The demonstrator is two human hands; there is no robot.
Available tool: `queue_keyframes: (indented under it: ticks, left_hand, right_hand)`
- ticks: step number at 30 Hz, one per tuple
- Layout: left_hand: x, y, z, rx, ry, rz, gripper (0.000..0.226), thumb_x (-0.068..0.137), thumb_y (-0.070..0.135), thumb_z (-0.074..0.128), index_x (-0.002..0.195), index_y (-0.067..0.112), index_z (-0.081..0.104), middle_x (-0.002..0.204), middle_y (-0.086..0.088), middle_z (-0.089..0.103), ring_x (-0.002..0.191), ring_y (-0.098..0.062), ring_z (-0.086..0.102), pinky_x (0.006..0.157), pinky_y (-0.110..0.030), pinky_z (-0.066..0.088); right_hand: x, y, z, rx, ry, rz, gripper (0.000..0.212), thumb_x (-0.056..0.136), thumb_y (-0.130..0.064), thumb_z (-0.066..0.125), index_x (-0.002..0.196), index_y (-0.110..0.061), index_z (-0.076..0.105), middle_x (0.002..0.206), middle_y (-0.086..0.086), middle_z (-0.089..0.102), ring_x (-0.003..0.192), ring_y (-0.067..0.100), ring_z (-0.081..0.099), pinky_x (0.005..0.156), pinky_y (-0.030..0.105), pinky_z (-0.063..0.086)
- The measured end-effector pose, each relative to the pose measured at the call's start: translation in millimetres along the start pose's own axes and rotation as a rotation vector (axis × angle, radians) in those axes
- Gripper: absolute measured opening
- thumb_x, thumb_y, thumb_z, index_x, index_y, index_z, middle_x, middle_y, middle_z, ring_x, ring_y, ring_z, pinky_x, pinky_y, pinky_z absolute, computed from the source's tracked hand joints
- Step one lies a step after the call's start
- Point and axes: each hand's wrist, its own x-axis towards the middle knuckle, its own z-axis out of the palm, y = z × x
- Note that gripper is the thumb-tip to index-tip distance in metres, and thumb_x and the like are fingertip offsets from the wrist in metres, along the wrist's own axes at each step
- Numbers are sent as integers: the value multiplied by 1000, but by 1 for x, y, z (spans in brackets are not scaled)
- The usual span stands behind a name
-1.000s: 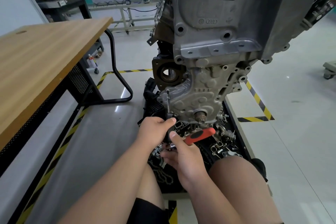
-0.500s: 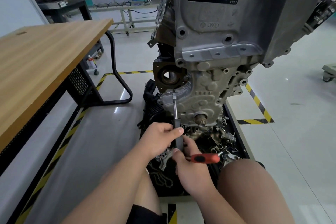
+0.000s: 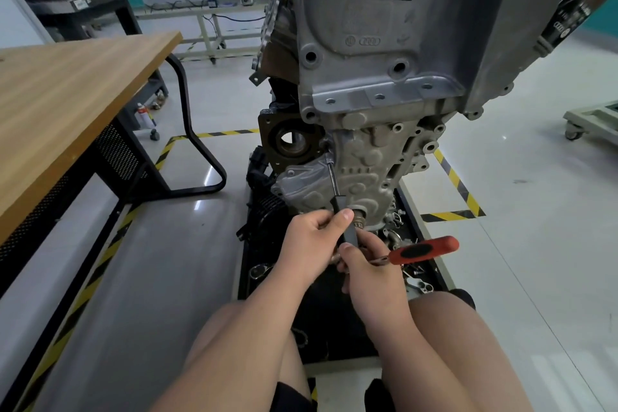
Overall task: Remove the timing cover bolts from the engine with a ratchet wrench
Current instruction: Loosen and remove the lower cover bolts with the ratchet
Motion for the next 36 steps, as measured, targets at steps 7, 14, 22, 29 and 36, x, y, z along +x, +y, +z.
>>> queue_keyframes:
  ticks: [7,14,22,29,36]
  left_hand:
    - [0,-1,3,-11,56,-14,44,89,39,64,54,16,55,47,6,42,46,-7,36,44,-17,31]
    - [-1,2,3,-1,-21,-18,38,91,39,62,73,6,69,54,3,53,51,-6,46,51,-19,39]
    - [0,1,3,40,-8,21,39,92,39,61,69,8,67,49,10,54,50,-2,48,52,-19,39]
    - [1,7,1,33,-35,-20,36,93,36,61,64,14,67,50,11,55,50,-1,48,51,-16,39]
    - [-1,16,0,-108,-88,-176,47,93,38,59,47,28,63,48,7,52,48,-8,46,47,-16,38]
  right_hand:
    - [0,-6,-2,-9,0,-47,42,89,-24,60,83,-66,62,63,-12,66,47,3,55,47,16,44]
    - [-1,1,-5,-12,30,11,24,91,-23,60,93,-46,66,63,-8,65,47,8,52,45,19,43]
    - [0,-2,-5,-24,32,16,20,91,-22,60,101,-38,65,62,-5,64,49,9,51,46,23,41]
    - [-1,-6,-3,-183,35,-59,19,93,-22,58,98,-40,59,64,-17,66,49,-1,56,44,11,41]
    - [-4,-20,-3,-779,63,-278,31,90,-39,47,119,-28,41,67,-15,49,58,1,45,50,24,34]
